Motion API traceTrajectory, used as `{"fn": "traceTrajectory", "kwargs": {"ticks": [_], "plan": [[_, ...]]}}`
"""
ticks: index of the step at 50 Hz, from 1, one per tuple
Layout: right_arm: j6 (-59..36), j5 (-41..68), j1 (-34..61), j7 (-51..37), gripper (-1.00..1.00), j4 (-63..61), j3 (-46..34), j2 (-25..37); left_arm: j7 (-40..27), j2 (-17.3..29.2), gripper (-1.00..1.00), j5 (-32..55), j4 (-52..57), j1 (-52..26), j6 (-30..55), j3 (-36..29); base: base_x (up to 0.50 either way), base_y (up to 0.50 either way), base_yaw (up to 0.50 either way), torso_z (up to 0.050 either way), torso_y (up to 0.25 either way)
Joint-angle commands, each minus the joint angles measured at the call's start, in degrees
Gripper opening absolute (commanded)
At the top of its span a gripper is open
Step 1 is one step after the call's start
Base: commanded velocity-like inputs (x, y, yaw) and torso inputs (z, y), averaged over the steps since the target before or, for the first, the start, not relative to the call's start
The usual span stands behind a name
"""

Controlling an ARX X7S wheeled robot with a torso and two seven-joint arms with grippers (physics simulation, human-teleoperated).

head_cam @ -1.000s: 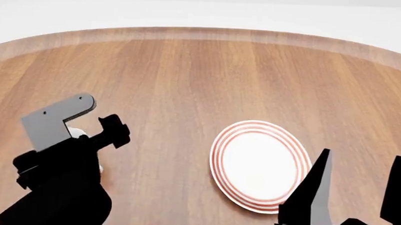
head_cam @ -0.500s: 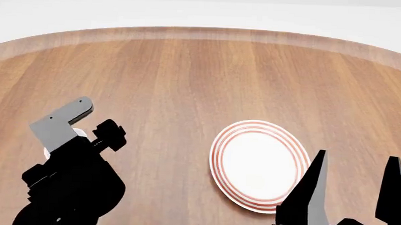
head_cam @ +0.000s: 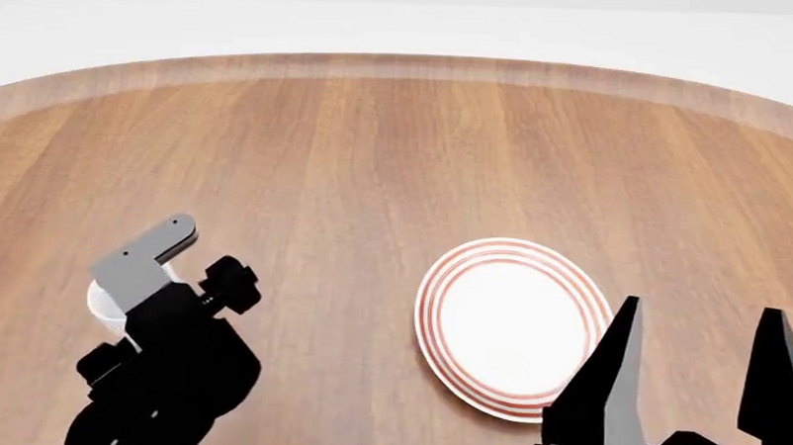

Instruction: Pick up the white mug and put it on the plate, and put the chocolate pudding to the right of the plate.

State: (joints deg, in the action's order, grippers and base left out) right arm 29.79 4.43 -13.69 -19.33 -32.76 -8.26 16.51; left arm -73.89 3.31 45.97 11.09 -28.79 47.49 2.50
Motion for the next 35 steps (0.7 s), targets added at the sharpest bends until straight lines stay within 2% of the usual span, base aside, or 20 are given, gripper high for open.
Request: {"fn": "traceTrajectory", "kwargs": {"ticks": [1,35], "plan": [[0.05,-0.99,0.03,0.9,1.0,0.14,1.11,-0.82,2.69,-0.8,1.0,0.02,-4.72,0.11,-3.89,0.09,0.0,0.0,0.0,0.0,0.0],[0.13,-1.22,0.1,0.1,1.0,0.67,0.35,-0.19,6.06,0.91,1.0,1.34,-13.86,-1.27,-9.29,-1.94,0.0,0.0,0.0,0.0,0.0]]}}
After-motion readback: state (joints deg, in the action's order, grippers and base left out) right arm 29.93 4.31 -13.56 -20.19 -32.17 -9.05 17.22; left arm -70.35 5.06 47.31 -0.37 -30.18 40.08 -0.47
